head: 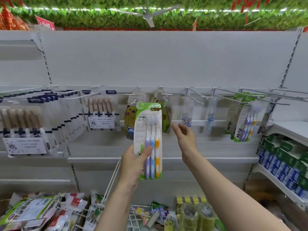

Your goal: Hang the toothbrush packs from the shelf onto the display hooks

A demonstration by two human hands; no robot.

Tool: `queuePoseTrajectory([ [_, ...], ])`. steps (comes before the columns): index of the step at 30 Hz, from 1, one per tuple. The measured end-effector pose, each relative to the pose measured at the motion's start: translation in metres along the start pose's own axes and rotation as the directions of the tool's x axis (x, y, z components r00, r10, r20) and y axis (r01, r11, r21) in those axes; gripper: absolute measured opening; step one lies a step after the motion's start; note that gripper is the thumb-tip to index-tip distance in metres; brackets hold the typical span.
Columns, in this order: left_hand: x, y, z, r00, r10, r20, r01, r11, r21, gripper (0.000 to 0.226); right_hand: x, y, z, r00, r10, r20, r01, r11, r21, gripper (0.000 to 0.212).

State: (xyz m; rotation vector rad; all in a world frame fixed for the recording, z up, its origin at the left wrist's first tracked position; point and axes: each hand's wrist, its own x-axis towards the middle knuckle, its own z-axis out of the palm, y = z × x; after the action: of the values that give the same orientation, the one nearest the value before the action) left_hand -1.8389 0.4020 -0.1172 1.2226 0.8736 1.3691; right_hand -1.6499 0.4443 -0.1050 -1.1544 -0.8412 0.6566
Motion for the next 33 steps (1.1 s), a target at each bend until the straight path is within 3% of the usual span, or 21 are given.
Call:
queuePoseTrajectory([
  [3,-0.006,-0.007,0.011,0.999,-0.018,0.043,0.018,1.000,-0.012,0.021,-0.031,-0.026,-0.002,0.989,-0.022,0.143,0.019,1.000,0.020,0.029],
  [5,-0.009,-0.011,0.019,0.997,-0.021,0.073,0.022,1.000,-0.015,0.020,-0.044,-0.039,-0.006,0.976,-0.002,0.216,-0.003,1.000,0.022,0.036],
  [10,-0.020,-0.026,0.046,0.984,-0.054,0.168,0.059,0.998,-0.023,0.016,-0.055,-0.041,-0.033,0.993,0.010,0.114,-0.018,0.997,0.072,0.011],
  [21,-0.056,-0.051,0.145,0.946,-0.113,0.303,0.086,0.991,0.101,0.020,-0.048,-0.057,-0.156,0.999,-0.024,0.046,0.021,0.998,0.066,0.031],
  [33,-0.119,-0.070,0.323,0.970,-0.109,0.219,0.075,0.984,0.160,0.020,0.004,-0.101,-0.338,0.990,-0.056,0.130,0.047,0.996,0.070,0.026],
])
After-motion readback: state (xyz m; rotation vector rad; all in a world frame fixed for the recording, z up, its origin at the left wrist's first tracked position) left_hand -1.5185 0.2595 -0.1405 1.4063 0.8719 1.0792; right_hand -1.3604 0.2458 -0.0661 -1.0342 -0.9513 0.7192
